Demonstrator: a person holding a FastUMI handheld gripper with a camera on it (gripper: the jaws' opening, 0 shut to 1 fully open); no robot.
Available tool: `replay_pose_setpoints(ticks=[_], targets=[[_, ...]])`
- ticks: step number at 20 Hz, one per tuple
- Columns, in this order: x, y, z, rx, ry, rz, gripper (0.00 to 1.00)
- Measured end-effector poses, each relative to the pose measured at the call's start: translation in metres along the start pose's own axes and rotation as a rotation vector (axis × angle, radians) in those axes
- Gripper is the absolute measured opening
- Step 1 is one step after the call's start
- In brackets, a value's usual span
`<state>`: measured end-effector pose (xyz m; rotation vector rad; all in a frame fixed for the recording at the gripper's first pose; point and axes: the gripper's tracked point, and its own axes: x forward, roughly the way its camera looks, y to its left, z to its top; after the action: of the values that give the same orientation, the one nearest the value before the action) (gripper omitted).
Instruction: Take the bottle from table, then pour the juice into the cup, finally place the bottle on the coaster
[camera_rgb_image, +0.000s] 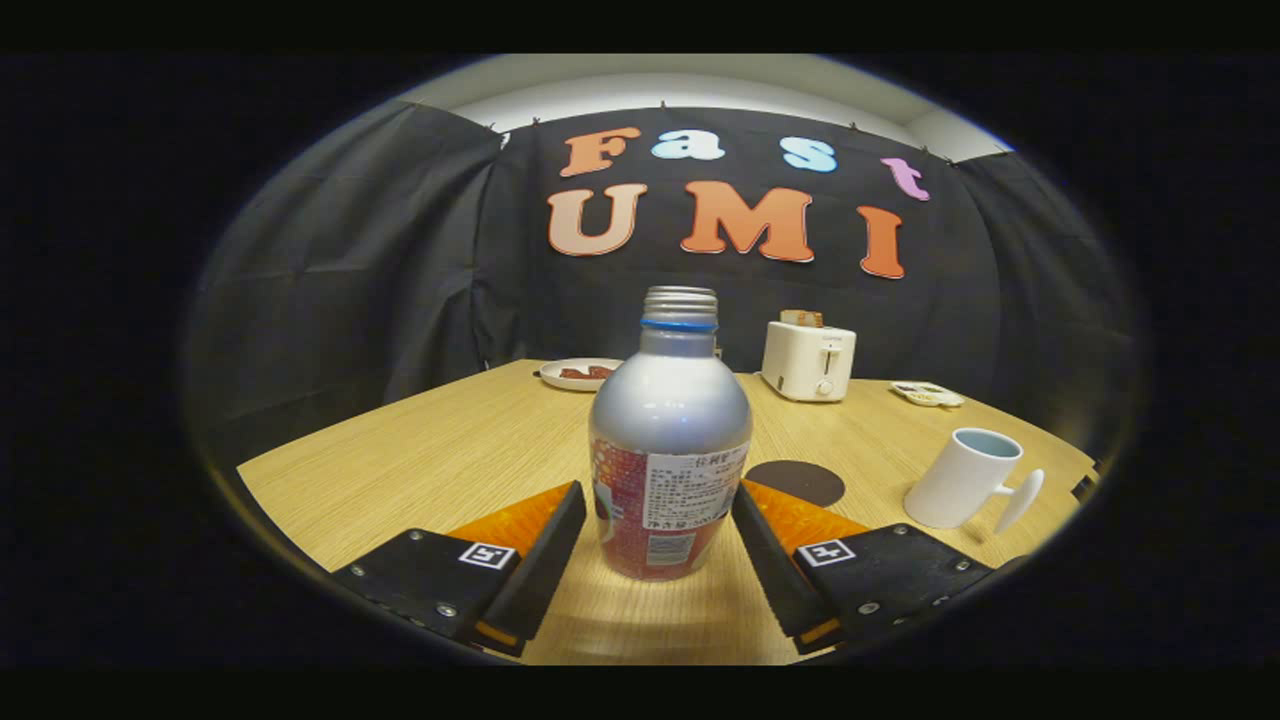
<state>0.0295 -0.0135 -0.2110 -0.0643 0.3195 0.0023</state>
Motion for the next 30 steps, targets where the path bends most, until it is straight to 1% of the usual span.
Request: replay_pose_setpoints(ticks=[1, 2, 3, 8, 9, 16, 20, 30], targets=[[0.000, 0.000, 0.000, 0.010, -0.002, 0.004, 0.80], [-0.001, -0.001, 0.000, 0.020, 0.004, 0.008, 0.80], [-0.001, 0.000, 0.000, 0.019, 0.003, 0.012, 0.78], [-0.002, -0.003, 0.009, 0.025, -0.025, 0.008, 0.76], [-0.007, -0.003, 0.016, 0.033, -0.041, 0.011, 0.74], [-0.006, -0.020, 0.040, 0.165, -0.088, 0.011, 0.73], [-0.003, -0.023, 0.049, 0.291, -0.089, 0.054, 0.73], [0.010, -0.041, 0.046, 0.644, -0.049, 0.104, 0.73]])
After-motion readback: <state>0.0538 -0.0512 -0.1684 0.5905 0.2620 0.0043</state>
